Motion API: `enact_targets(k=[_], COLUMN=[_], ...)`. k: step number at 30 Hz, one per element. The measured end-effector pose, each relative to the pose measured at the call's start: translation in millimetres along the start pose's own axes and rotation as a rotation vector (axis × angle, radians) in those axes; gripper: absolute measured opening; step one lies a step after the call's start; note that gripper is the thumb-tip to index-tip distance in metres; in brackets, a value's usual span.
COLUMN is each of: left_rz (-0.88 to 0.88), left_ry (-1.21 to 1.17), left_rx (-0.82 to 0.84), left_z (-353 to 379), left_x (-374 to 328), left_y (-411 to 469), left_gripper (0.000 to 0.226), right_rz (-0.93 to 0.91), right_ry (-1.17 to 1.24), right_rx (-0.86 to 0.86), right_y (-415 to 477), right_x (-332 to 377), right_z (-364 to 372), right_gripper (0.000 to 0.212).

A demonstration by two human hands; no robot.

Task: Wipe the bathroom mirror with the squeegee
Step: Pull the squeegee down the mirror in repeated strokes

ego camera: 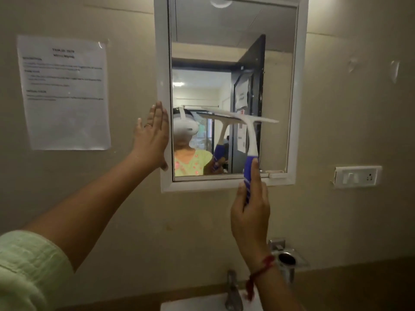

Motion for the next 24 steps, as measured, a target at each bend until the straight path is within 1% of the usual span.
enact_targets(k=[2, 4, 6, 7, 10, 12, 17, 24], left_rz=[0.006, 0.019, 0.042, 0.046, 0.016, -0.005, 0.013, 0.025], left_ry=[0.049, 0.039, 0.008, -0.007, -0.027, -0.035, -0.099, -0.095], left_rx=[-0.052, -0.140, -0.222, -0.223, -0.113, -0.059, -0.040, -0.041], left_z=[-10.6, -28.3, -46.5, -52.2, -49.9, -44.3, -36.9, -38.5], left_x=[2.9, 8.0, 14.3, 17.7, 26.8, 31.0, 33.4, 32.1], left_y=[6.6, 14.9, 25.2, 31.6, 50.7, 59.6, 66.0, 65.6], left_gripper=[0.137, 0.123, 0.117, 0.121, 0.148, 0.155, 0.159, 0.159], right_rz=[-0.049, -0.087, -0.116, -0.130, -0.169, -0.207, -0.266, -0.262], right_ry=[0.009, 0.014, 0.017, 0.018, 0.011, -0.010, -0.070, -0.093], right_rx=[0.006, 0.007, -0.021, -0.039, -0.056, -0.062, -0.092, -0.101], right_y=[30.1, 57.2, 89.2, 107.1, 161.8, 195.6, 246.5, 260.4], right_x=[6.3, 9.1, 13.4, 17.0, 32.5, 44.6, 59.8, 55.6], right_z=[1.3, 4.0, 7.0, 8.9, 16.7, 22.2, 32.4, 42.2], right_gripper=[0.057, 0.055, 0.053, 0.053, 0.051, 0.051, 0.047, 0.049])
Point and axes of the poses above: each hand's wrist, its own y-axis towards the middle knuckle, its own z-axis out of the palm, x = y × z, the point moved 8 cm from there along y, towards the middle knuckle, and after that the axes turned 4 degrees about y, right-handed, at the moved point
